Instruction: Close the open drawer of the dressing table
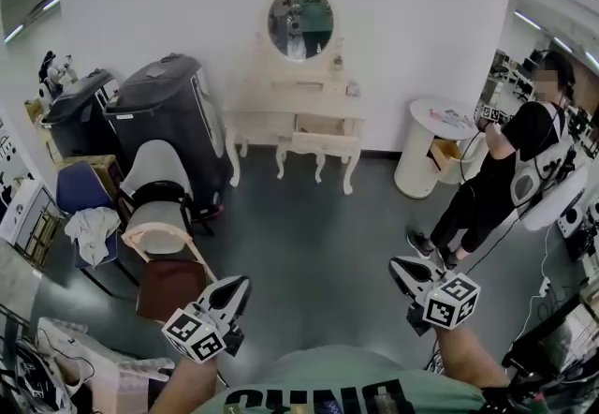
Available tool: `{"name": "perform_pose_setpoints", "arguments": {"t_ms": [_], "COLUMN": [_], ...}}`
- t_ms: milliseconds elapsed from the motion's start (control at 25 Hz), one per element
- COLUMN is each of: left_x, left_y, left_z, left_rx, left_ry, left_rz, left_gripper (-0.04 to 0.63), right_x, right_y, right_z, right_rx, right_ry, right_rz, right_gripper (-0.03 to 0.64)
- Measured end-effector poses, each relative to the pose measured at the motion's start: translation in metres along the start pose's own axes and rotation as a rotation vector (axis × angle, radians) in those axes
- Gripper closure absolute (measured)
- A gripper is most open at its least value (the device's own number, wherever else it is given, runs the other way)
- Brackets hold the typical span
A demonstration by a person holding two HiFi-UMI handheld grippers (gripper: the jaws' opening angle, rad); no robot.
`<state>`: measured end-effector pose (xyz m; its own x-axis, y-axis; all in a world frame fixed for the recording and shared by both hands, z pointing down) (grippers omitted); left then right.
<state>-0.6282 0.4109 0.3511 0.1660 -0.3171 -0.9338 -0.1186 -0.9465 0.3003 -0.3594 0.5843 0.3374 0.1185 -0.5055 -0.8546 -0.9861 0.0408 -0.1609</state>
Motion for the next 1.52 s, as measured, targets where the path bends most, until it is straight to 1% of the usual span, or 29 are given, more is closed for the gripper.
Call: {"name": "perform_pose_setpoints", "arguments": {"t_ms": [120, 240, 400, 520, 600, 720, 800, 1000, 1120, 1240, 1400, 1520], "left_x": [0.005, 0.007, 0.021, 0.033, 0.038, 0.052, 0.061, 0.078, 0.084, 0.091, 0.093, 0.095], "left_y": [0.012, 0.019, 0.027, 0.029, 0.022, 0.017, 0.013, 0.012, 0.017, 0.028, 0.045, 0.070], "left_z": [0.004, -0.005, -0.033, -0.067, -0.102, -0.163, -0.202, -0.288, -0.313, -0.335, -0.361, -0.377], "left_rx": [0.060, 0.125, 0.214, 0.260, 0.262, 0.270, 0.257, 0.246, 0.238, 0.228, 0.182, 0.146], "left_ry": [-0.018, -0.018, -0.027, -0.065, -0.071, -0.081, -0.092, -0.031, -0.005, 0.003, 0.013, 0.029], "left_rz": [0.000, -0.005, -0.021, 0.016, 0.024, 0.011, 0.023, 0.004, -0.005, -0.008, 0.009, 0.012], "left_gripper": [0.597, 0.597, 0.597, 0.597, 0.597, 0.597, 0.597, 0.597, 0.597, 0.597, 0.597, 0.597], "right_x": [0.010, 0.017, 0.039, 0.052, 0.061, 0.070, 0.069, 0.074, 0.074, 0.069, 0.063, 0.069], "right_y": [-0.009, -0.032, -0.072, -0.116, -0.153, -0.213, -0.249, -0.324, -0.352, -0.375, -0.397, -0.405], "right_z": [-0.026, -0.048, -0.072, -0.083, -0.081, -0.080, -0.082, -0.090, -0.090, -0.092, -0.102, -0.118], "right_rx": [0.051, 0.105, 0.181, 0.224, 0.240, 0.244, 0.251, 0.258, 0.242, 0.220, 0.186, 0.155], "right_ry": [0.009, 0.000, -0.015, -0.013, -0.022, -0.025, -0.016, -0.008, -0.020, -0.021, -0.012, -0.005], "right_rz": [0.023, 0.020, 0.057, 0.062, 0.060, 0.069, 0.059, 0.053, 0.024, 0.004, -0.041, -0.046], "right_gripper": [0.611, 0.611, 0.611, 0.611, 0.611, 0.611, 0.611, 0.611, 0.611, 0.611, 0.611, 0.611]}}
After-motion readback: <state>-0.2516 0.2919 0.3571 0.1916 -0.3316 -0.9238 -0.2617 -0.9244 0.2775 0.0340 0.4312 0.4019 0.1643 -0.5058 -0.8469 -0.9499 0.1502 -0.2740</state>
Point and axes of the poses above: the fingertips, and each gripper's own axes: z backward along the fingers, y to its left, x out of its top, the point moved 2 cm from there along z, backward along the fingers, and after that the axes turned 15 degrees about y, right-handed, at the moved point
